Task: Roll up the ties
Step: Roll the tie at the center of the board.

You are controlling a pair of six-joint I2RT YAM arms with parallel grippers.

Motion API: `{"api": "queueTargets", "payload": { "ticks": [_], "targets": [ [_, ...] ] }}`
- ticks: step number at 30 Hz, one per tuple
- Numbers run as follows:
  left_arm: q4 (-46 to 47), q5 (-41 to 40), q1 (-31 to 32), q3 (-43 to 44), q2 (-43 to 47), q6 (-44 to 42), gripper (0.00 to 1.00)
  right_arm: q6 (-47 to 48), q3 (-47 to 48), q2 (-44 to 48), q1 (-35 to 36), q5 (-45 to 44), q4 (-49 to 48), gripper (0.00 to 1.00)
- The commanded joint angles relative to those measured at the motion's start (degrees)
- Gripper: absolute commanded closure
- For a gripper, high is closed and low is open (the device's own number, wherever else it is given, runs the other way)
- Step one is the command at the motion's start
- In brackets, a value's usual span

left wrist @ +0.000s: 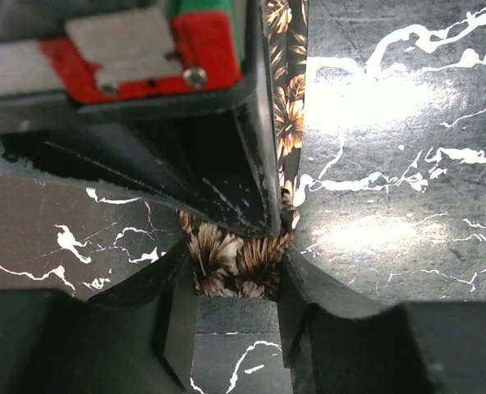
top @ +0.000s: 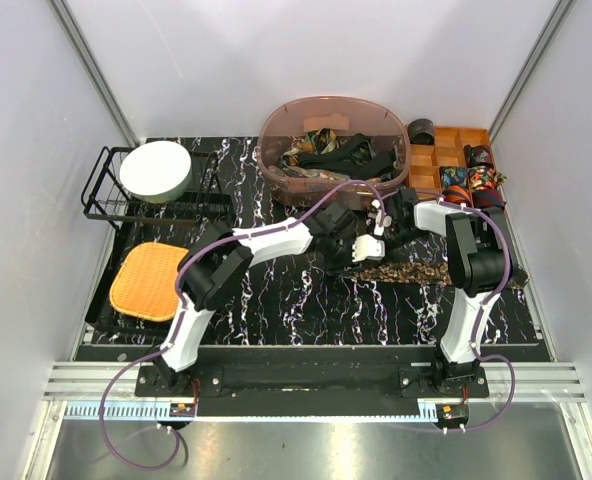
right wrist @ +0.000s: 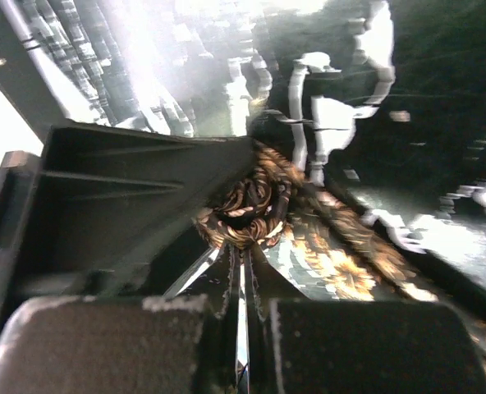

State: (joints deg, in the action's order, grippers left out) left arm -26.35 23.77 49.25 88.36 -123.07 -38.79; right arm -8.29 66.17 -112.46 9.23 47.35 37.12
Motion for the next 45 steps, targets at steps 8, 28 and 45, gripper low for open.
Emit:
{"api": "queueTargets", "payload": {
  "ticks": [8,28,45],
  "targets": [
    [11.2,11.4,-6.4,-15.7,-0.8,6.6,0.33,0.1,2.3,-5.3,-0.2,-16.3,1.9,1.0],
    [69.5,21.1,-6.6,-33.7,-3.7,24.2,0.18,4.7,10.0,-11.5,2.5,-20.6,10.0,1.0],
    [62.1,18.4,-4.7,-27.8,-6.8,25.4,0.64,6.4,10.1,-13.0,4.4,-17.7,11.2,1.0]
  ]
}}
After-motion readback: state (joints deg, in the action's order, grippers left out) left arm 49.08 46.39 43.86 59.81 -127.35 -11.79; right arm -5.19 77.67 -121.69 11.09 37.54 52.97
